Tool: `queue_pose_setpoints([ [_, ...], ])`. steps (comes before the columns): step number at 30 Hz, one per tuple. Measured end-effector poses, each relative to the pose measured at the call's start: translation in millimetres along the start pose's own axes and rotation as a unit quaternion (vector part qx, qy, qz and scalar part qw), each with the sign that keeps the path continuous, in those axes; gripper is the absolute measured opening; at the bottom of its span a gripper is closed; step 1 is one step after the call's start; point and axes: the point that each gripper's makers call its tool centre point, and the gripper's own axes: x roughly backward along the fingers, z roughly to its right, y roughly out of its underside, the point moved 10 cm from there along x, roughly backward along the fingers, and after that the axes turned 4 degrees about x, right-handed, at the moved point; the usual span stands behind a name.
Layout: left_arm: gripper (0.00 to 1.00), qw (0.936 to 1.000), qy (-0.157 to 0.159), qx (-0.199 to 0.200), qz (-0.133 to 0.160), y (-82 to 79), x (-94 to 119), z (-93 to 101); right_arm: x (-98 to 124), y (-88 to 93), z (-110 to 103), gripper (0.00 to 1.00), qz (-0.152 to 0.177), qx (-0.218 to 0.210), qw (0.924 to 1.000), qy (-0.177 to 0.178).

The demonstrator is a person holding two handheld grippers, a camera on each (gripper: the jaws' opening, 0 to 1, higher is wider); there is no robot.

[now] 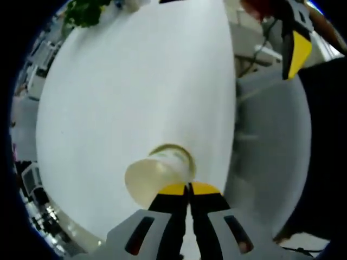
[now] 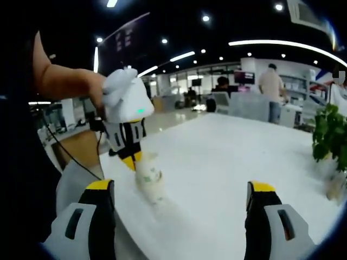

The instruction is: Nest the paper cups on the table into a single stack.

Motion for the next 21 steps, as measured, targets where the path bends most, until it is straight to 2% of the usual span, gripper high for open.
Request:
queue_pose_setpoints([
  [12,0.00,0.9998,-0.011,0.017,-0.003,0.6,-27.8,4.1,-5.5,1.9,0.6,1.00,-0.007,-0.005,0.9999,-0.007],
  [21,0.00,0.9995,-0.024,0.015,0.015,-4.2,-29.7,9.2,-7.7,1.8,0.8,1.00,-0.008,-0.004,0.9999,-0.014],
])
